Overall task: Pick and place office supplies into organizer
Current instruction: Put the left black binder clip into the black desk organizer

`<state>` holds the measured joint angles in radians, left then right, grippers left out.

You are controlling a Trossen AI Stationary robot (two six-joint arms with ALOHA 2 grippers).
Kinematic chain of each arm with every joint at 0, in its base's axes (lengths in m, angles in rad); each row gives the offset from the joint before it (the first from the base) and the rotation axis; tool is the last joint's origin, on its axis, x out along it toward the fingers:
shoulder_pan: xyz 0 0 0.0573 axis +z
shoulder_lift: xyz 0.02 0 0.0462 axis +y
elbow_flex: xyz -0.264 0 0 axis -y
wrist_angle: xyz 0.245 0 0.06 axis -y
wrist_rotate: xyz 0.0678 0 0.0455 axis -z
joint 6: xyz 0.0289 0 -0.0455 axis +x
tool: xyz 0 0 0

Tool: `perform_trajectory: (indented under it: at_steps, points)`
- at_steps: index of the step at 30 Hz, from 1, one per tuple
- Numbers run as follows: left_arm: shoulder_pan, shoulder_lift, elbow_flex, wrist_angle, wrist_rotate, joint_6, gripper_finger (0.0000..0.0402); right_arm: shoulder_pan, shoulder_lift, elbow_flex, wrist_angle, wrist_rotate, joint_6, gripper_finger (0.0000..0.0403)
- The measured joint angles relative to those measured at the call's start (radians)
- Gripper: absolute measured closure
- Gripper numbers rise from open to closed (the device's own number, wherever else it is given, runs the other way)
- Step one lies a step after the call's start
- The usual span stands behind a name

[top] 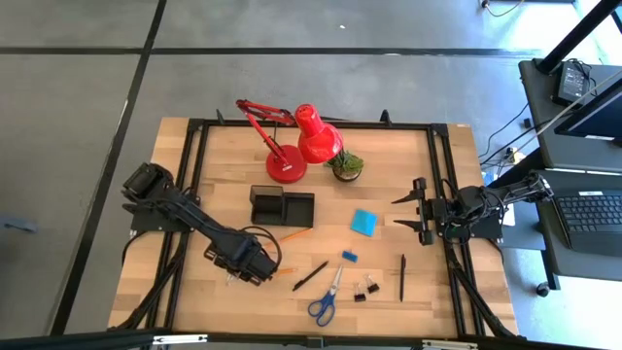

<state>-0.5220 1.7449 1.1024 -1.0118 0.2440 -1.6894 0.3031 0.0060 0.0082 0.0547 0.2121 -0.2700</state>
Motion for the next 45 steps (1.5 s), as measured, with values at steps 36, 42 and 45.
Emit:
perform_trajectory:
  at_steps: [36,42,45]
  points:
    - [0.009,0.037,-0.063,0.066,0.057,0.047,0.0196,0.000,0.000,0.000,0.000,0.000,0.000,0.0161]
    - [0.009,0.037,-0.063,0.066,0.078,0.051,0.0196,0.000,0.000,0.000,0.000,0.000,-0.001,0.0161]
    - [0.009,0.037,-0.063,0.065,0.052,0.053,0.0196,0.000,0.000,0.000,0.000,0.000,-0.001,0.0161]
